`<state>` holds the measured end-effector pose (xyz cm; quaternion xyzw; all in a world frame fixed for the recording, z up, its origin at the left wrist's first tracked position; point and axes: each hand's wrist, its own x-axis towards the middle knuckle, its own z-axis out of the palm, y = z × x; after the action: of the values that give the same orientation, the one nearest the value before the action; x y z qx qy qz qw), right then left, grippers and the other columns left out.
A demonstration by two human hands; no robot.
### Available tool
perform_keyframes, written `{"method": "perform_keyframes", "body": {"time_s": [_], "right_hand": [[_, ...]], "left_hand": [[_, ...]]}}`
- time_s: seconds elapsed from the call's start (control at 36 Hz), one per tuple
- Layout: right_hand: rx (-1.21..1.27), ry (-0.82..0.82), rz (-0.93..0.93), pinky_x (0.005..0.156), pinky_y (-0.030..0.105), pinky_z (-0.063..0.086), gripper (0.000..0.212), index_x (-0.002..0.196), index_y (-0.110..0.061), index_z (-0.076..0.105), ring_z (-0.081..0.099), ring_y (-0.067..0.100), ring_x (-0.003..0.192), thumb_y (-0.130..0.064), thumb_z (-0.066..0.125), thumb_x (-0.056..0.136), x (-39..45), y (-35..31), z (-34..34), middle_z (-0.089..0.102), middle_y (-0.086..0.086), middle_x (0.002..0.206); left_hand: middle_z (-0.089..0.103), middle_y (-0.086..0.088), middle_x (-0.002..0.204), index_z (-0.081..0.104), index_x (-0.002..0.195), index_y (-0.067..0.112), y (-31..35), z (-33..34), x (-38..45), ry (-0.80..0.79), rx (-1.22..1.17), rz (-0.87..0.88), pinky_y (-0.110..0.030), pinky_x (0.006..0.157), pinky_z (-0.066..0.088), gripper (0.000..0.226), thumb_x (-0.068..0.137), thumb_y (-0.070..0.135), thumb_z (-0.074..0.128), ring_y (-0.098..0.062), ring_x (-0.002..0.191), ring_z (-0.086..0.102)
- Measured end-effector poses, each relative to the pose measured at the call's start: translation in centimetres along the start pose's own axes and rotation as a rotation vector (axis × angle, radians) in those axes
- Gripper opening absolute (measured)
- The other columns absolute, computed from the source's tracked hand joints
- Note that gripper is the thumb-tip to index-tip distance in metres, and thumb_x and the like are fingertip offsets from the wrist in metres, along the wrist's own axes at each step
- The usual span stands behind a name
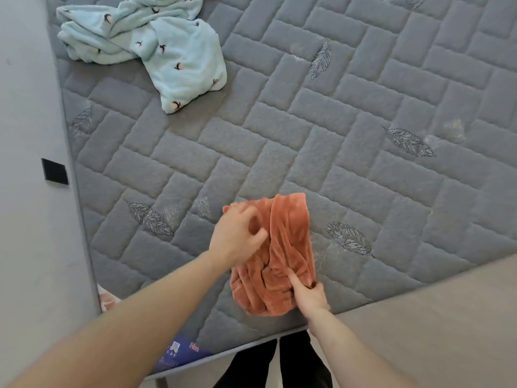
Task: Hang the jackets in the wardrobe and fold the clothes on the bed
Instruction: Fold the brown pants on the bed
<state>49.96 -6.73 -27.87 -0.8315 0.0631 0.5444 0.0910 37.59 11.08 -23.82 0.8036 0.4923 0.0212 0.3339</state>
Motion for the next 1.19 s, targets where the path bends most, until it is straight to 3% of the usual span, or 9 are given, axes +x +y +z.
{"method": "perform_keyframes", "body": {"time_s": [0.06, 0.17, 0.25, 0.31, 0.47, 0.64, 0.78, 1.06, 1.19], "right_hand": [[0.028, 0.019, 0.043, 0.119, 0.048, 0.03, 0.113, 0.151, -0.014, 0.037, 0.04, 0.039, 0.14, -0.08, 0.073, 0.066, 0.4, 0.0, 0.0, 0.041, 0.019, 0.152], [0.297, 0.048, 0.223, 0.109, 0.052, 0.045, 0.138, 0.153, -0.011, 0.025, 0.047, 0.04, 0.132, -0.075, 0.087, 0.047, 1.0, 0.1, 0.8, 0.038, 0.022, 0.147], [0.588, -0.089, 0.32, 0.08, 0.052, 0.062, 0.135, 0.145, -0.008, 0.036, 0.066, 0.035, 0.104, -0.069, 0.094, 0.039, 1.0, 0.5, 1.1, 0.059, 0.017, 0.123], [0.652, -0.189, 0.313, 0.079, 0.053, 0.062, 0.119, 0.141, -0.009, 0.044, 0.07, 0.034, 0.095, -0.063, 0.095, 0.048, 1.4, 1.2, 1.2, 0.066, 0.017, 0.115], [0.835, -0.229, 0.21, 0.083, 0.055, 0.061, 0.074, 0.129, -0.01, 0.061, 0.074, 0.032, 0.094, -0.042, 0.089, 0.068, 1.4, 3.6, -1.4, 0.073, 0.014, 0.11], [0.875, -0.37, -0.087, 0.105, 0.055, 0.051, 0.039, 0.123, -0.009, 0.071, 0.07, 0.035, 0.111, -0.029, 0.07, 0.089, -3.9, 4.9, -8.5, 0.073, 0.019, 0.118], [0.82, -0.366, -0.252, 0.107, 0.054, 0.05, 0.042, 0.124, -0.021, 0.071, 0.07, 0.029, 0.113, -0.035, 0.077, 0.085, -10.2, 6.4, -15.2, 0.074, 0.012, 0.12], [0.784, -0.34, -0.476, 0.103, 0.038, 0.05, 0.056, 0.127, -0.029, 0.07, 0.066, 0.02, 0.123, -0.05, 0.085, 0.077, -23.5, 9.2, -25.2, 0.07, 0.004, 0.13], [0.931, -0.084, -0.618, 0.099, 0.038, 0.054, 0.051, 0.123, -0.031, 0.072, 0.07, 0.018, 0.115, -0.038, 0.085, 0.074, -29.2, 10.7, -28.0, 0.073, 0.0, 0.125]], "left_hand": [[0.052, 0.004, 0.116, 0.056, 0.111, 0.023, 0.1, 0.1, 2.9, 0.023, 0.037, -0.03, -0.037, 0.091, 0.042, 0.05, 0.073, 0.054, 0.066, -0.019, 0.106, 0.047], [0.029, 0.004, 0.159, 0.02, 0.156, 0.032, 0.4, 0.3, 7.7, -0.395, -0.016, -0.216, -0.043, 0.116, 0.034, 0.121, 0.058, 0.065, 0.083, -0.026, 0.146, 0.031], [0.029, 0.003, 0.164, -0.003, 0.158, 0.045, 0.7, 0.4, 9.5, -0.664, 0.158, -0.285, -0.041, 0.116, 0.033, 0.154, 0.036, 0.089, 0.08, -0.028, 0.148, 0.033], [0.036, 0.003, 0.16, 0.003, 0.157, 0.045, 1.0, 0.5, 9.6, -0.757, 0.255, -0.308, -0.042, 0.112, 0.037, 0.159, 0.025, 0.095, 0.075, -0.029, 0.145, 0.039], [0.074, 0.017, 0.106, 0.07, 0.109, 0.045, 1.9, 1.4, 5.7, -0.734, -0.164, -0.462, -0.032, 0.096, 0.055, 0.078, 0.04, 0.073, 0.091, -0.006, 0.1, 0.069], [0.078, 0.011, 0.103, 0.073, 0.113, 0.034, 7.4, -1.5, -1.9, -0.6, -0.584, -0.58, -0.028, 0.086, 0.058, 0.067, 0.052, 0.051, 0.096, -0.01, 0.097, 0.074], [0.078, 0.004, 0.109, 0.069, 0.119, 0.027, 13.0, -4.4, -7.1, -0.627, -0.78, -0.561, -0.019, 0.07, 0.058, 0.052, 0.073, 0.033, 0.09, -0.013, 0.099, 0.074], [0.074, 0.001, 0.12, 0.067, 0.127, 0.032, 23.0, -11.4, -10.0, -0.774, -0.88, -0.235, -0.024, 0.079, 0.059, 0.069, 0.065, 0.049, 0.092, -0.018, 0.111, 0.071], [0.069, -0.002, 0.132, 0.065, 0.129, 0.036, 28.6, -14.4, -10.6, -0.88, -0.885, -0.072, -0.042, 0.105, 0.048, 0.059, 0.076, 0.049, 0.087, -0.022, 0.123, 0.065]]}}
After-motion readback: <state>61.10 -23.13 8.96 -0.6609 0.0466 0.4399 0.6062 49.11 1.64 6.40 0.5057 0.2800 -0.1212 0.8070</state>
